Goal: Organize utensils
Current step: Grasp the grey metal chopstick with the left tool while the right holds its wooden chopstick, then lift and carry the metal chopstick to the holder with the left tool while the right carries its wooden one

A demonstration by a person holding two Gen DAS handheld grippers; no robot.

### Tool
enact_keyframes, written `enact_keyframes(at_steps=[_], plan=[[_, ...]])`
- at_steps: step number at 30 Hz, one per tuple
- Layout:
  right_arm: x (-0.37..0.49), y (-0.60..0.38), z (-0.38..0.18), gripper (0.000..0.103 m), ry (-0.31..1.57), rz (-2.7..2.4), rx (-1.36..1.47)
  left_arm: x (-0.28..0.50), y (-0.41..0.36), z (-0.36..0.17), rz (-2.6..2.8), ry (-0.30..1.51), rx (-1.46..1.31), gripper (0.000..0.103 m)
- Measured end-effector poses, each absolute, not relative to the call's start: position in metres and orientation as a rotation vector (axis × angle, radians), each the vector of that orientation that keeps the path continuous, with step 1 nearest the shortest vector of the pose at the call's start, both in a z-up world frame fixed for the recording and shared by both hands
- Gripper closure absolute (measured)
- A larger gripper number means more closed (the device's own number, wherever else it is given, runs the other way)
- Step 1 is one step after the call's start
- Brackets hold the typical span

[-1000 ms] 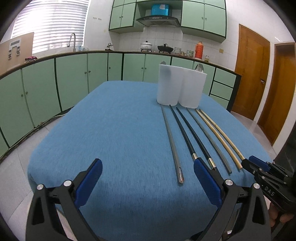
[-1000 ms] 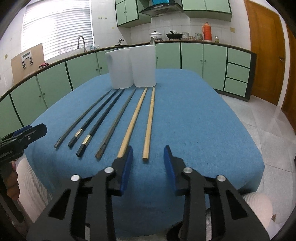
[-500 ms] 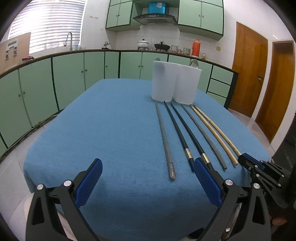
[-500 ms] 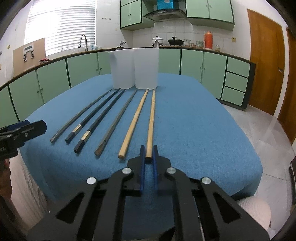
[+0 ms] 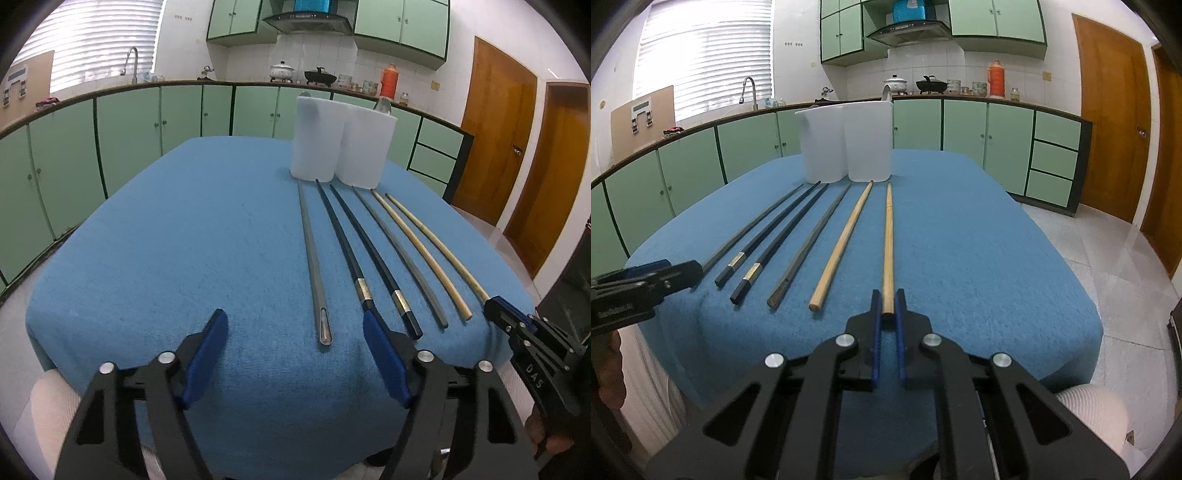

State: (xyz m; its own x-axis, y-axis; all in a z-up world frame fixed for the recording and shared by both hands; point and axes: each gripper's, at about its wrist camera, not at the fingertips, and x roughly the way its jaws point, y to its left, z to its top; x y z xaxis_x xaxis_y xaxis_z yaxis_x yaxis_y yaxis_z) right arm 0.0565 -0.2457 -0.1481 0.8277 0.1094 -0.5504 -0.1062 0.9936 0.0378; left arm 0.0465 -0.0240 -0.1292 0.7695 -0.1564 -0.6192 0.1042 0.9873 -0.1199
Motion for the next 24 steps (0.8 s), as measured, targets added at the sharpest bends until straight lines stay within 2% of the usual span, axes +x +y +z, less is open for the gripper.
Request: enact_keyframes(at_steps=[6, 10, 12, 15, 18, 24], plan=[[0.057, -0.248, -0.149, 0.097, 0.588, 0.119, 0.018, 0.044, -0.027, -0.129, -0.166, 0.683, -0.068, 0.05], [0.057, -0.249, -0.149, 0.097, 0.589, 0.121, 0.027, 0.044, -0.032, -0.128, -0.193, 0.689, -0.057, 0.058], [0.057, -0.25, -0.149, 0.097, 0.589, 0.122, 0.03, 0.045, -0.035, -0.129, -0.199, 0.697, -0.047, 0.072], [0.056, -0.251, -0.149, 0.097, 0.589, 0.124, 0.036, 0.044, -0.035, -0.13, -0.204, 0.711, -0.062, 0.087], [0.055, -0.253, -0.15, 0.097, 0.589, 0.126, 0.042, 0.045, -0.035, -0.131, -0.204, 0.718, -0.066, 0.094], [0.054, -0.257, -0.148, 0.097, 0.585, 0.133, 0.055, 0.043, -0.033, -0.131, -0.187, 0.72, -0.097, 0.095]])
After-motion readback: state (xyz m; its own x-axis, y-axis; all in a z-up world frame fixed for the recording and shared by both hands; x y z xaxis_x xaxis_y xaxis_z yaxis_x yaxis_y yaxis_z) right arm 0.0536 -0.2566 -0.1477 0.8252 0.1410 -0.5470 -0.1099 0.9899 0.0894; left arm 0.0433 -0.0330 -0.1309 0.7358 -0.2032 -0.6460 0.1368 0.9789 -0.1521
